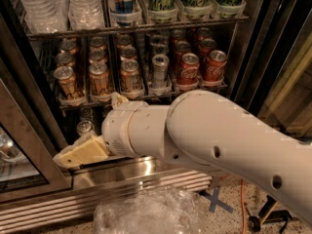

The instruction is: Pick orange can from middle shelf of fridge

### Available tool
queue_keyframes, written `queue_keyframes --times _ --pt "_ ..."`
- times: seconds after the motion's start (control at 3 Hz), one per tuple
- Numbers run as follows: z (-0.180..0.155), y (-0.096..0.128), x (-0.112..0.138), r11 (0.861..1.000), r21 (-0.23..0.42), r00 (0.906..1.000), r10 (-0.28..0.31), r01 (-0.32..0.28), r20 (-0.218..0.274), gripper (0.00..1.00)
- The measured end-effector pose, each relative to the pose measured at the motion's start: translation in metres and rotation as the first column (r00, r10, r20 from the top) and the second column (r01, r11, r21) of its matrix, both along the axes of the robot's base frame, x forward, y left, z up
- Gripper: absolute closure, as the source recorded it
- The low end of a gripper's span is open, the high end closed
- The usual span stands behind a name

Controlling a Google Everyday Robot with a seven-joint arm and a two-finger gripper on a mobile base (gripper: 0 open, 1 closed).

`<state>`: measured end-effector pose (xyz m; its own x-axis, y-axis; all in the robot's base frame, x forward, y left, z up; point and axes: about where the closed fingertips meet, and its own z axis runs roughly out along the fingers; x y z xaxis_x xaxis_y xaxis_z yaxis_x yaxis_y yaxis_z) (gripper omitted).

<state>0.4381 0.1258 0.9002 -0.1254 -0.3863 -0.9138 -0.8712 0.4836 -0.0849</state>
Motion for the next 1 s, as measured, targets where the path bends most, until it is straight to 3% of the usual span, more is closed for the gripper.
queue_keyframes --times 0.33,0.67,1.0 --pt "-0.004 0.015 0.011 0.999 0.045 0.9996 -0.028 0.027 0.007 0.00" --pt "-0.017 0.044 0.027 0.989 0.134 0.9979 -0.063 0.061 0.012 0.00" --pt "-0.034 0.049 0.042 0.974 0.197 0.9924 -0.119 0.110 0.034 0.00"
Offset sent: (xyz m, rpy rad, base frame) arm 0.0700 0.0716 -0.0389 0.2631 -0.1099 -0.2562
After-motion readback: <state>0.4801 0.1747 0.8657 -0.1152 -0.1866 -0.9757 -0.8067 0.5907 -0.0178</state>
